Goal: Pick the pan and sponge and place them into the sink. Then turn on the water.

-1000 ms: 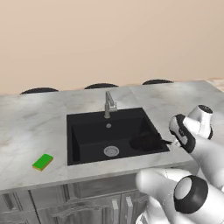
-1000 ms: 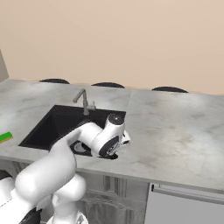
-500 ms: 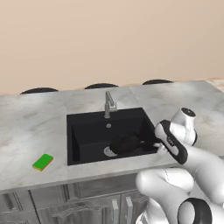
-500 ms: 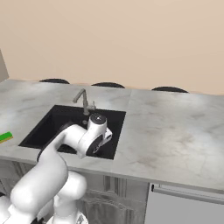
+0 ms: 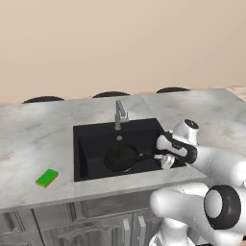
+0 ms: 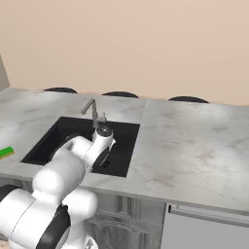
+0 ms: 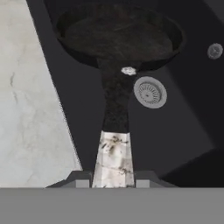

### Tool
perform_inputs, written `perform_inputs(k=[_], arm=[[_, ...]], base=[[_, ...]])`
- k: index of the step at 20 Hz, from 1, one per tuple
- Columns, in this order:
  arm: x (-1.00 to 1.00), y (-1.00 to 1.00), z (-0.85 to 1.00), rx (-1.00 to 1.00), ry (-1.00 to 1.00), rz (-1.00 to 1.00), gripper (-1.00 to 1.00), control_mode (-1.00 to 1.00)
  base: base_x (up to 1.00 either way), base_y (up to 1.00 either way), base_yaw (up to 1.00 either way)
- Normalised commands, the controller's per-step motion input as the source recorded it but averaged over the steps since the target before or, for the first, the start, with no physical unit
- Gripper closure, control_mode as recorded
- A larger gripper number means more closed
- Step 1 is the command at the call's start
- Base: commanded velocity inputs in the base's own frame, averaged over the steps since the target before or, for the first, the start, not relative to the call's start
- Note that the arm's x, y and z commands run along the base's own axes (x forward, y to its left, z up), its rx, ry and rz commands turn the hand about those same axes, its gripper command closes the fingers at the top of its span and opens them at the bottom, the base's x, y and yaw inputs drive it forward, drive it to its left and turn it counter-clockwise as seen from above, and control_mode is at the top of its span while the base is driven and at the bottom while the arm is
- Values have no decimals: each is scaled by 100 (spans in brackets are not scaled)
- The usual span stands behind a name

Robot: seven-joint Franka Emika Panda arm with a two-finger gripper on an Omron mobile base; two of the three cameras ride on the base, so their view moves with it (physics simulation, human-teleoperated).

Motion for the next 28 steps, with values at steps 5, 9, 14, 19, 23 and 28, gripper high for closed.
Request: perform_inputs(k=[5, 9, 14, 19, 23, 28], arm=[[48, 25, -6, 0, 0, 17, 100, -100], [36, 20, -18, 0, 0, 12, 100, -100], [33, 5, -26, 0, 0, 9, 100, -100], [12, 1, -49, 0, -1, 3, 100, -100], [21, 3, -53, 0, -2, 0, 100, -100], [34, 10, -51, 0, 0, 0, 100, -100]], base=[[0, 0, 0], [0, 0, 0], [0, 0, 0], [0, 0, 0], [0, 0, 0], [0, 0, 0]])
